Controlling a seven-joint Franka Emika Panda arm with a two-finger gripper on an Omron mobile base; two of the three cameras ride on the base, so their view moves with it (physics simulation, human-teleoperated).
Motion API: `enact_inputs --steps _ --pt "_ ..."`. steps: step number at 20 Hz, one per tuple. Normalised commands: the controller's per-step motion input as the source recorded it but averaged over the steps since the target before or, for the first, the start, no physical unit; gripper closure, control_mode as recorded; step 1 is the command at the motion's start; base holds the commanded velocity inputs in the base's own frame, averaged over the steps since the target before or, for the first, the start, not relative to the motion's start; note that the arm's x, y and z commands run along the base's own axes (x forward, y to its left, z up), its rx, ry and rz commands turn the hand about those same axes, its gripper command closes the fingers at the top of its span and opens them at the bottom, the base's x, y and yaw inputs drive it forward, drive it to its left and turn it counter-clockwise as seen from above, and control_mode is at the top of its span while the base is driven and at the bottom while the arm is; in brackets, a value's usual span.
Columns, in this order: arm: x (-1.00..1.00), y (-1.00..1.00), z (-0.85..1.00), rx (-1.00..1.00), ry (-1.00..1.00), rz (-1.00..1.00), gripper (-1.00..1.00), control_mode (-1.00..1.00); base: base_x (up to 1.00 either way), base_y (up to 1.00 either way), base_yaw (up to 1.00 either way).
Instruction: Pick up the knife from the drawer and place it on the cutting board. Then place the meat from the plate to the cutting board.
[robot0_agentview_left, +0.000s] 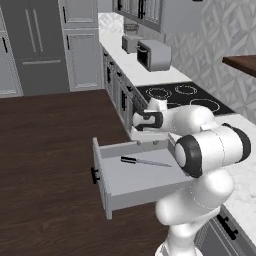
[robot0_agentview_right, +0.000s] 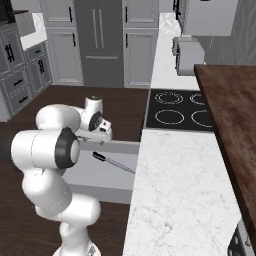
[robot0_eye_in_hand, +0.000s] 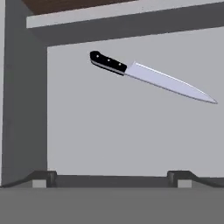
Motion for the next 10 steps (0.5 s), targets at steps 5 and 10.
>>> enact_inputs --steps 5,10 --pt "0.11 0.03 -0.58 -0.06 0.03 0.25 -1.0 -1.0 0.0 0.0 0.0" --pt "0.11 0.07 -0.56 -0.15 0.0 0.06 -1.0 -1.0 0.0 0.0 0.0"
